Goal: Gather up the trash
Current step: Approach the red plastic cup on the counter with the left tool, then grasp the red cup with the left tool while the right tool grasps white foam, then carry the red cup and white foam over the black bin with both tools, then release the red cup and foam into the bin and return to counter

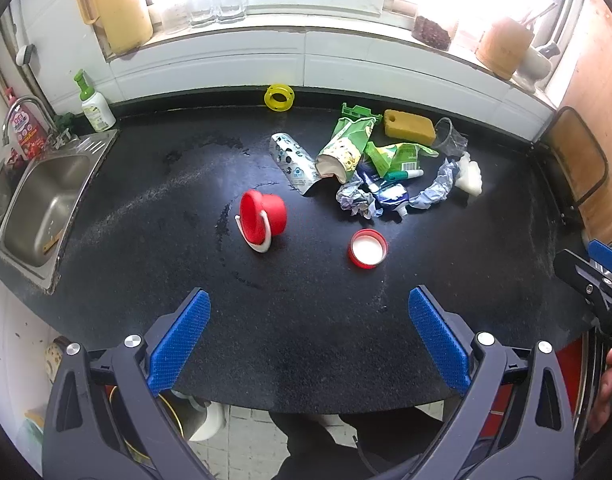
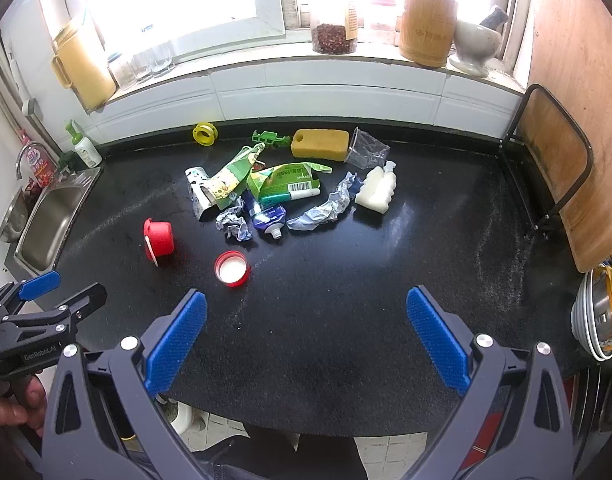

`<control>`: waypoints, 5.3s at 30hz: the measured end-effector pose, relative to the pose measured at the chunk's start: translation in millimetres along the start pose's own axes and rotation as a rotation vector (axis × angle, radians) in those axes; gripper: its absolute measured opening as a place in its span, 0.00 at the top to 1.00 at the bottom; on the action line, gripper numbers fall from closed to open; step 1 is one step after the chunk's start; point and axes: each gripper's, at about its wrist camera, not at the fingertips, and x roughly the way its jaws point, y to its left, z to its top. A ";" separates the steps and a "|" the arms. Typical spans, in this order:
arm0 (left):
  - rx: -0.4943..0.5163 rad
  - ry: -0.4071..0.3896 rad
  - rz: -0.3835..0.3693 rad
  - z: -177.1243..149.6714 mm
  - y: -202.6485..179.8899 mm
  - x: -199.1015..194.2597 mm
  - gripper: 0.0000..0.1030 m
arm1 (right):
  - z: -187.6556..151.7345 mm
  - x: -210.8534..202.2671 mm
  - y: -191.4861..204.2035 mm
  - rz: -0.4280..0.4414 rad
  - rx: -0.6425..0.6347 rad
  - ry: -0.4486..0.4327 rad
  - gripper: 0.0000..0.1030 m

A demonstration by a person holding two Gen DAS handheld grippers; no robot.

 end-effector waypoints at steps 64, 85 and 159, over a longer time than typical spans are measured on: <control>-0.084 0.140 0.008 63.4 45.8 228.8 0.07 | 91.8 250.9 -111.6 -0.034 0.202 0.195 0.12; -0.061 0.090 -0.077 68.9 18.0 175.6 0.54 | 93.3 218.6 -117.7 -0.012 0.129 0.178 0.82; -0.934 0.059 0.256 -416.5 364.0 41.5 0.12 | -270.9 157.2 582.0 0.701 -1.067 0.620 0.23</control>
